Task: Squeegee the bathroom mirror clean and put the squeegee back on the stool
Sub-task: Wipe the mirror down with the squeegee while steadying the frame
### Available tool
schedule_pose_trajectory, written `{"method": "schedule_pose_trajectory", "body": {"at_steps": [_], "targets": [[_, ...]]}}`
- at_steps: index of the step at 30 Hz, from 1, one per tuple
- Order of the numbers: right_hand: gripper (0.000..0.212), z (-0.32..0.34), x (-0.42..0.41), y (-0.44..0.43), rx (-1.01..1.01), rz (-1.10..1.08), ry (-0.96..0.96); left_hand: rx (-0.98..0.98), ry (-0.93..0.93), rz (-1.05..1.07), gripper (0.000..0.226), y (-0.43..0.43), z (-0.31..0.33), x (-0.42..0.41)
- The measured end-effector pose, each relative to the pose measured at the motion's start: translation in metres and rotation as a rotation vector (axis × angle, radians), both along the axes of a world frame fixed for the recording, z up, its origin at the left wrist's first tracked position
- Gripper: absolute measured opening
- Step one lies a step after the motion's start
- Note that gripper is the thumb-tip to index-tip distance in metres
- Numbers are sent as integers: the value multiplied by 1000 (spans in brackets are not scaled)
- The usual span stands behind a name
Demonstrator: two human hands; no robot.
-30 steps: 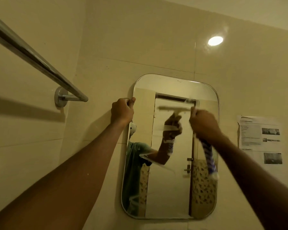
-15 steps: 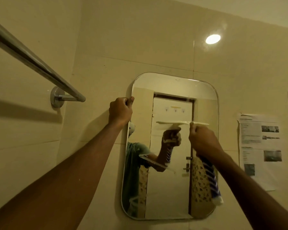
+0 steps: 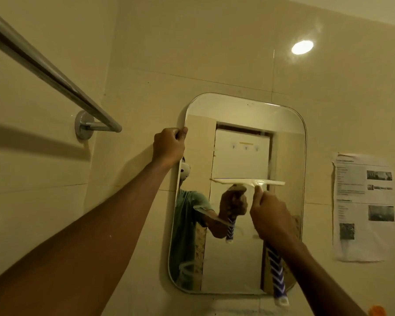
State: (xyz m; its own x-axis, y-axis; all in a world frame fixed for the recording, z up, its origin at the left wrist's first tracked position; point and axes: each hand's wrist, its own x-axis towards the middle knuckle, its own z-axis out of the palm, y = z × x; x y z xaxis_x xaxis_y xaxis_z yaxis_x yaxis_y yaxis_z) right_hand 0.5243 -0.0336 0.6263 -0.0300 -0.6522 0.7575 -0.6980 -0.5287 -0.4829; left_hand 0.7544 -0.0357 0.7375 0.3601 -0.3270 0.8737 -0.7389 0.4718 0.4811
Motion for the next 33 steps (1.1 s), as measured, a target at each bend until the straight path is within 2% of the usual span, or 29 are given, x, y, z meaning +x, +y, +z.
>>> {"method": "schedule_pose_trajectory", "body": {"at_steps": [2, 6, 9, 12, 15, 17, 21, 23, 25, 26, 29, 33], "targets": [[48, 29, -4, 4, -1, 8, -9, 10, -6, -1, 49, 0, 0, 1], [53, 138, -28, -8, -131, -21, -163, 20, -28, 15, 47, 0, 2, 3], [51, 172, -39, -20, -139, -45, -159, 27, -22, 0, 47, -1, 3, 3], [49, 137, -37, -25, -101, -20, -117, 30, -19, -4, 47, -2, 3, 4], [48, 77, -34, -22, 24, 18, -100, 37, -20, 9, 47, 1, 3, 1], [50, 62, -34, -13, 75, -5, -54, 43, -11, 3, 47, 2, 3, 1], [55, 131, -29, -3, -65, -63, -14, 29, -18, 12, 49, 0, 2, 1], [47, 178, -19, -2, -102, -51, -67, 39, 17, -21, 57, 2, 3, 0], [41, 197, -4, -4, -93, 0, -123, 78, 98, -76, 68, 2, 6, 0], [45, 193, 3, -4, -90, 12, -133, 97, 133, -96, 72, 1, 7, 1], [46, 142, 23, -2, -51, 119, -145, 135, 175, -151, 74, 3, 8, 2], [39, 81, 30, 21, 102, 179, -10, 192, 168, -221, 76, 16, 10, 0]]}}
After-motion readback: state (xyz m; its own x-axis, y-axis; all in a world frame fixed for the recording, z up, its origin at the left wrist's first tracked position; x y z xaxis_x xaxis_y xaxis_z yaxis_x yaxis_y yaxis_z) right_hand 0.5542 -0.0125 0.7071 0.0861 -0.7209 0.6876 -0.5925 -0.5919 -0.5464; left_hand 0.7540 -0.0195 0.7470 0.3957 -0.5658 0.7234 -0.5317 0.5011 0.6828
